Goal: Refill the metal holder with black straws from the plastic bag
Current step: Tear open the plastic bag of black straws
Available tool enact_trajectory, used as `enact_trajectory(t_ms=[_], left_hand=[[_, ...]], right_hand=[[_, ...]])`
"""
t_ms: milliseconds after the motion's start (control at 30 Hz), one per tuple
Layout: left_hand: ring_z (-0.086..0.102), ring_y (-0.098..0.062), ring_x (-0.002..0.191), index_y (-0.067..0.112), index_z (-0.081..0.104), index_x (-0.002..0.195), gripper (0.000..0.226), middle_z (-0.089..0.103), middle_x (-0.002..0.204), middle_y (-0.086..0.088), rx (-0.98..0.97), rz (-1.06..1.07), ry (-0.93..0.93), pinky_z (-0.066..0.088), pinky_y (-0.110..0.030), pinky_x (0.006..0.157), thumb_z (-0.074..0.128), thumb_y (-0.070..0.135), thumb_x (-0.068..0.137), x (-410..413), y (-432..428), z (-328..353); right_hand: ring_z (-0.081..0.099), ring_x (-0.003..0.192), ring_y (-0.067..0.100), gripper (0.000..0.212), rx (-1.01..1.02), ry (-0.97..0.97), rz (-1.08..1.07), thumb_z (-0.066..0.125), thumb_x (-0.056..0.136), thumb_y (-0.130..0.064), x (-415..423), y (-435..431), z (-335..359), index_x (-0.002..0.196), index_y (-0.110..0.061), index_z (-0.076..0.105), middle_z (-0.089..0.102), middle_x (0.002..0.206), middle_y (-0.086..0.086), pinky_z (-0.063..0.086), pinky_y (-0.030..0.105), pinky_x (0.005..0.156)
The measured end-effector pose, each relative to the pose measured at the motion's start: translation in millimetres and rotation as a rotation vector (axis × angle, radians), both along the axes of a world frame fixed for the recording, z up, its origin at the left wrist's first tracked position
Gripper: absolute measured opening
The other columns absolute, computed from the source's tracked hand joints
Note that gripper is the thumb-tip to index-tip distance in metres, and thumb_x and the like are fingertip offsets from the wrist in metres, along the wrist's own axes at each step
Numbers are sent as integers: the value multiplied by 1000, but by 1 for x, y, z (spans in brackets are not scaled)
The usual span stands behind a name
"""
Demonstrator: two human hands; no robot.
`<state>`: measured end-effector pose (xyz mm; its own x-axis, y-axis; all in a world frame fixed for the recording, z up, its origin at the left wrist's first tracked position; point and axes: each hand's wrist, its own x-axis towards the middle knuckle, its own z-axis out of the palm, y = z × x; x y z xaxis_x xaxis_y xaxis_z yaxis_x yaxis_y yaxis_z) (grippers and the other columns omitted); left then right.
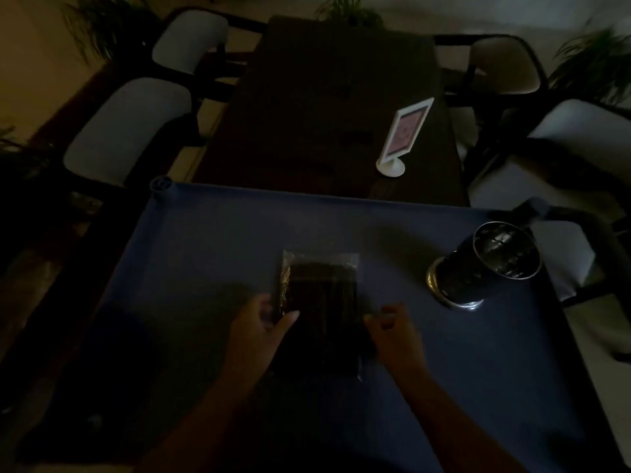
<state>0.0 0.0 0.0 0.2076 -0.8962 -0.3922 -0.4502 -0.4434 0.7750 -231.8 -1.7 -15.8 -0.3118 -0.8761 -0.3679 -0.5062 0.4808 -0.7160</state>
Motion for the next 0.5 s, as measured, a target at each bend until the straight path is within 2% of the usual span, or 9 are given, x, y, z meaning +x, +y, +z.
enact_trajectory(t_ms=[67,133,167,300,400,500], left_hand=[[60,-11,95,20,44,136,67,58,121,-1,51,54,50,54,-32,82,70,47,80,-1,-5,1],[60,-16,102,18,47,133,62,59,123,-4,79,66,55,51,-30,83,71,42,82,-2,-7,1],[60,-17,102,17,48,132,59,60,122,-4,79,70,58,50,-29,82,71,40,82,-3,-9,-1],[64,-12,88,15,53,123,50,65,106,0,132,133,159,52,-26,71,73,34,81,-9,-16,-1],[67,-13,84,12,60,113,40,69,100,-2,187,187,235,53,-27,67,74,31,81,-14,-18,-3],[69,-17,84,15,66,103,27,72,99,-6,236,194,323,52,-27,65,73,30,82,-18,-16,0]], right_hand=[[63,73,12,17,54,-63,-17,68,87,-33,3,-5,-2,89,-19,58,67,84,-1,54,31,65],[67,76,17,20,112,-124,-14,68,86,-35,6,-8,-9,88,-17,59,68,81,2,59,40,70],[68,77,19,21,125,-150,-22,68,86,-36,7,-9,-11,89,-16,60,68,80,3,59,40,70],[69,74,19,9,128,-217,-15,68,87,-27,8,-16,-12,81,-22,64,70,80,4,58,37,69],[68,70,13,19,149,-263,29,65,90,-28,8,-19,-8,95,-10,70,72,86,7,51,24,54],[69,73,11,15,169,-367,28,62,92,-29,8,-18,-3,98,-18,70,73,86,3,49,18,51]])
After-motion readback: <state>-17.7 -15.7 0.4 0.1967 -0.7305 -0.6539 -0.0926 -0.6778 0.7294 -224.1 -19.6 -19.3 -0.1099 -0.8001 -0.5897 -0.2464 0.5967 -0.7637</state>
